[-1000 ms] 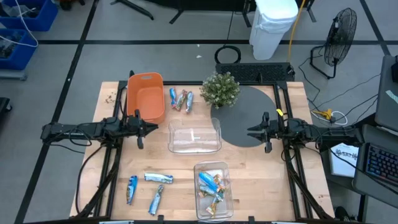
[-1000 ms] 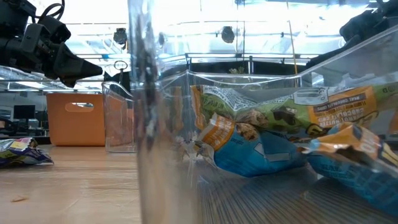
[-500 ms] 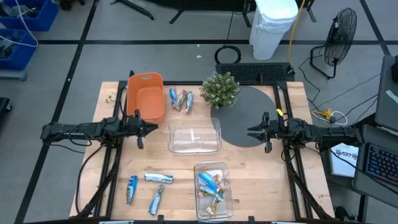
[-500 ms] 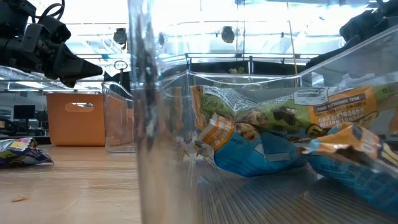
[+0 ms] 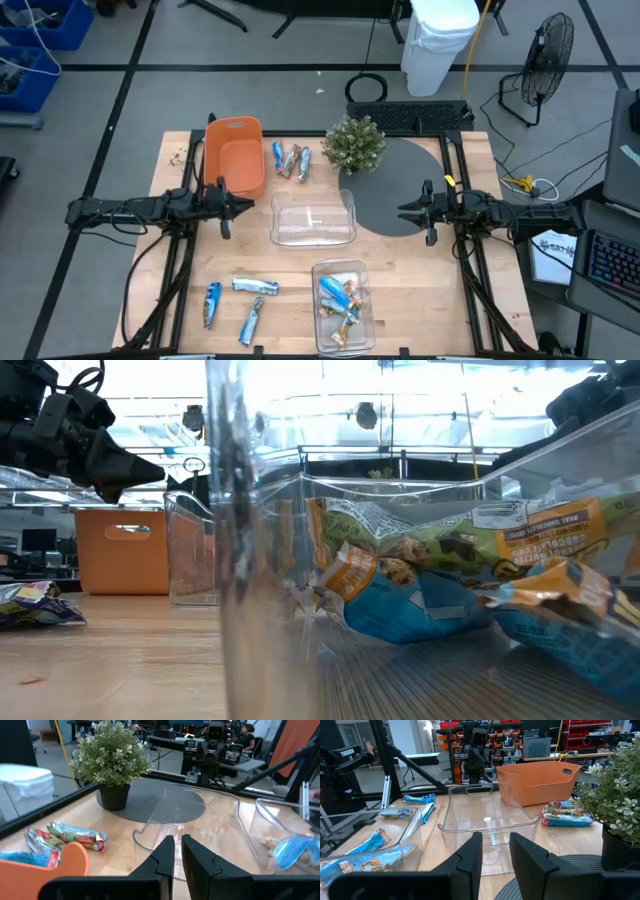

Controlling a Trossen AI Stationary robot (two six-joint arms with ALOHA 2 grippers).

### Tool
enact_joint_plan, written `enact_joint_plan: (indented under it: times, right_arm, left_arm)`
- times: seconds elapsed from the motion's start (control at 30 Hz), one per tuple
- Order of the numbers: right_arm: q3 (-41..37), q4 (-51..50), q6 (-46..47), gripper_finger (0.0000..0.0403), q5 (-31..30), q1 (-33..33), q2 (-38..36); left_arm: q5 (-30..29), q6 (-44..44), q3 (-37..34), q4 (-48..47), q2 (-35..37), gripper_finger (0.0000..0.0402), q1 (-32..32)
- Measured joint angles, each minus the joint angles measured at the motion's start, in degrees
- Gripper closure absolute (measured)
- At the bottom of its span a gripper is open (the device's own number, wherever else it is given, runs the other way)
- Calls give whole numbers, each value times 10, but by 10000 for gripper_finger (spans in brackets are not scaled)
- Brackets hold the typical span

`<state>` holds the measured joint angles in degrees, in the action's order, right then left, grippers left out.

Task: Pick and place Granola Bars by type
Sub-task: Put the purple granola bar into the top transparent bin

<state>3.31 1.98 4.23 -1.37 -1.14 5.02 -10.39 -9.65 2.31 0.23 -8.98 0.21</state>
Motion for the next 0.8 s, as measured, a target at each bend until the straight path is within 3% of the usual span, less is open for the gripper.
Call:
enact_joint_plan:
  times: [0.3,0.5,0.8]
  right_arm:
    - [0,0,0,314,0,0,0]
    - [0,0,0,314,0,0,0]
    - [0,0,0,314,0,0,0]
  left_arm:
    - [-1,-17,0,-3,0,364,0]
    - [-1,-73,0,-6,0,364,0]
    - [-1,-60,0,5,0,364,0]
